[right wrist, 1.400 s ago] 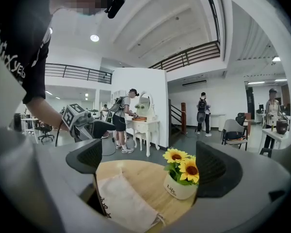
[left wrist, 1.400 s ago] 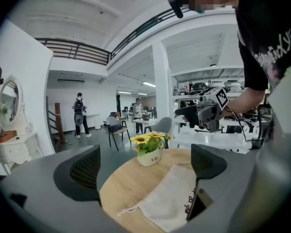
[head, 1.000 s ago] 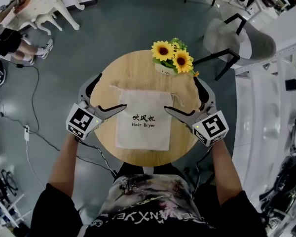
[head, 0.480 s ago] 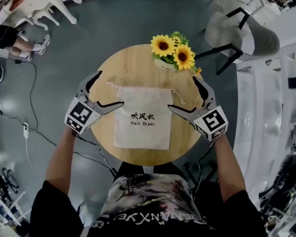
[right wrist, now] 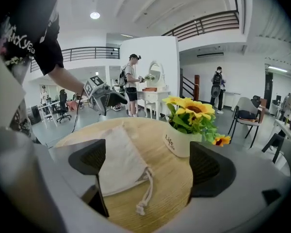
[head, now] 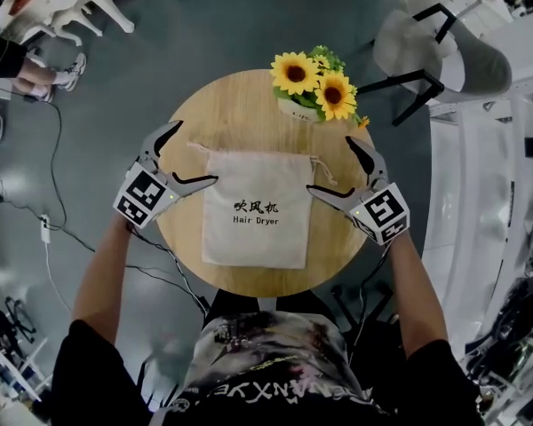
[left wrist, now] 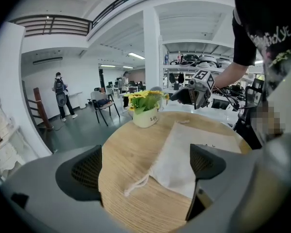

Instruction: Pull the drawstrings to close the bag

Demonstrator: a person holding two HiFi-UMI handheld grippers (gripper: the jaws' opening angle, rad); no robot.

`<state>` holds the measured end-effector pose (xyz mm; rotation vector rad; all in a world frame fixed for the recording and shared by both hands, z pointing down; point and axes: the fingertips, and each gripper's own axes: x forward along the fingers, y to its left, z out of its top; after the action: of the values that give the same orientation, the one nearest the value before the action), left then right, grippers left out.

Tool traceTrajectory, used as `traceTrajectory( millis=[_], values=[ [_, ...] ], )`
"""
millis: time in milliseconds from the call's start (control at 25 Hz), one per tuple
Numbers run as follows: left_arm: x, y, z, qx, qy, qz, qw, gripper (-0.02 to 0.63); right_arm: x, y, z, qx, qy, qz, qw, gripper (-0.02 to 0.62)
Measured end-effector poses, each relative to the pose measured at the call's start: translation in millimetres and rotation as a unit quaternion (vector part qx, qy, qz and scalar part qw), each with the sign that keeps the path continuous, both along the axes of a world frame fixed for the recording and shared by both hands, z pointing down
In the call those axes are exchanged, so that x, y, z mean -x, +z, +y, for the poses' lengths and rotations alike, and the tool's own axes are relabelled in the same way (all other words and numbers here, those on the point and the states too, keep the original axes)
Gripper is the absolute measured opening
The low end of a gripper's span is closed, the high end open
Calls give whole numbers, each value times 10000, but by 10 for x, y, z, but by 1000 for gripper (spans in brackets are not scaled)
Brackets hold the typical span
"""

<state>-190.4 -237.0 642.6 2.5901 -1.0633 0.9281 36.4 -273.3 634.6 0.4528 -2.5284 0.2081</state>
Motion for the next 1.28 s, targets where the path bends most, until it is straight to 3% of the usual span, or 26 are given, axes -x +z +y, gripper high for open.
traceTrajectory(
  millis=[880,1280],
  values=[
    [36,738,-90,677,721,-403,9943,580,-157,810,-84,320,-339,737,9962,474],
    [-20,902,-162,916,1355,-733,9838,556,-195,973,-119,339,-531,1041,9926,434]
  ],
)
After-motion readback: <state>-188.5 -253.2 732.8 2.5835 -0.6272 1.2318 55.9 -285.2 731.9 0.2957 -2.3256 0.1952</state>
